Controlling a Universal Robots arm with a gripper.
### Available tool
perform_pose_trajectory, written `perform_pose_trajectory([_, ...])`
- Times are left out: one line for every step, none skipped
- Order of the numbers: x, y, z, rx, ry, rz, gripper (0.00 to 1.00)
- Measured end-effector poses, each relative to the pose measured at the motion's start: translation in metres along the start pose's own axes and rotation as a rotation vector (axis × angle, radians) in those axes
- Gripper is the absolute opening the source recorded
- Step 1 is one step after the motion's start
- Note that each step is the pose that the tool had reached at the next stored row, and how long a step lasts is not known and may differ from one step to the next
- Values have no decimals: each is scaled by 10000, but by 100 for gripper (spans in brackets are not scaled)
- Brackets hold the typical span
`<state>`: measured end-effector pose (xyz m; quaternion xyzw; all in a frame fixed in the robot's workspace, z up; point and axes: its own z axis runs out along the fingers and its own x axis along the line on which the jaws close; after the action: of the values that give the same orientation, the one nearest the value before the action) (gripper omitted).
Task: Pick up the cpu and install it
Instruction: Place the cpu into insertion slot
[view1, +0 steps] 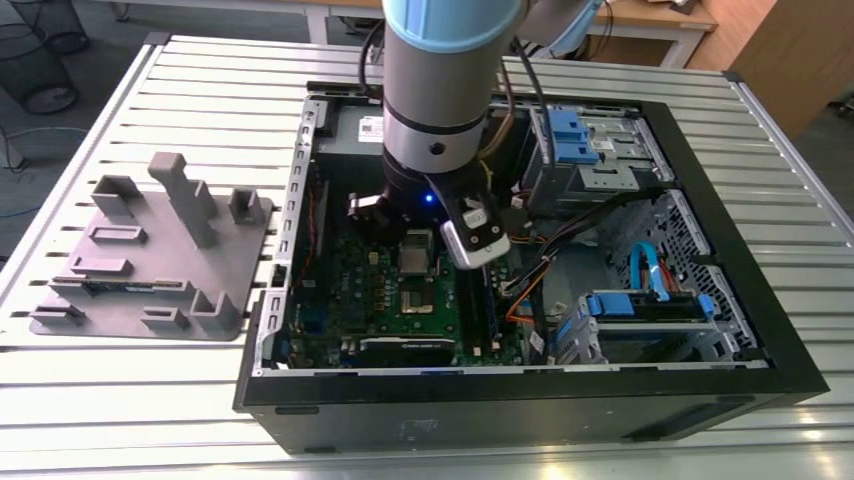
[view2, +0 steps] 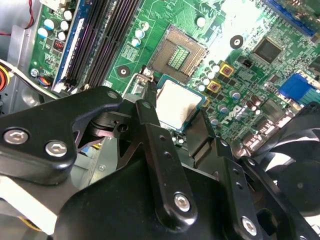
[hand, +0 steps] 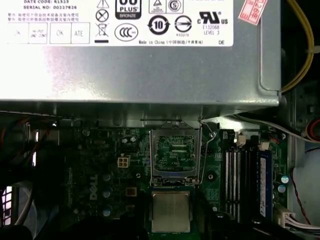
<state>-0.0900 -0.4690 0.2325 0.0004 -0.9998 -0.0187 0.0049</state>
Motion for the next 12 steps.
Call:
perform_pose_trajectory([0,-11,8,-2,-1,1,47])
perform_pose_trajectory([0,-24,16,-1,-1,2,47])
perform_pose_trajectory([0,-38,22,-3,-1,1,47])
perform_pose_trajectory([0,-54,29,-2,-1,1,47])
perform_pose_trajectory([0,-66,36,-2,-1,1,47])
perform_pose_trajectory([0,-76,44,-2,0,2,47])
perform_pose_trajectory([0,-83,50,-1,0,1,47])
perform_pose_trajectory([-2,-87,56,-2,4,2,47])
perform_pose_trajectory([-4,-91,64,-3,6,2,47])
perform_pose_trajectory([-6,-93,73,-3,8,2,47])
perform_pose_trajectory([-9,-96,82,-2,10,2,47])
perform_pose_trajectory([-13,-100,92,0,14,2,47])
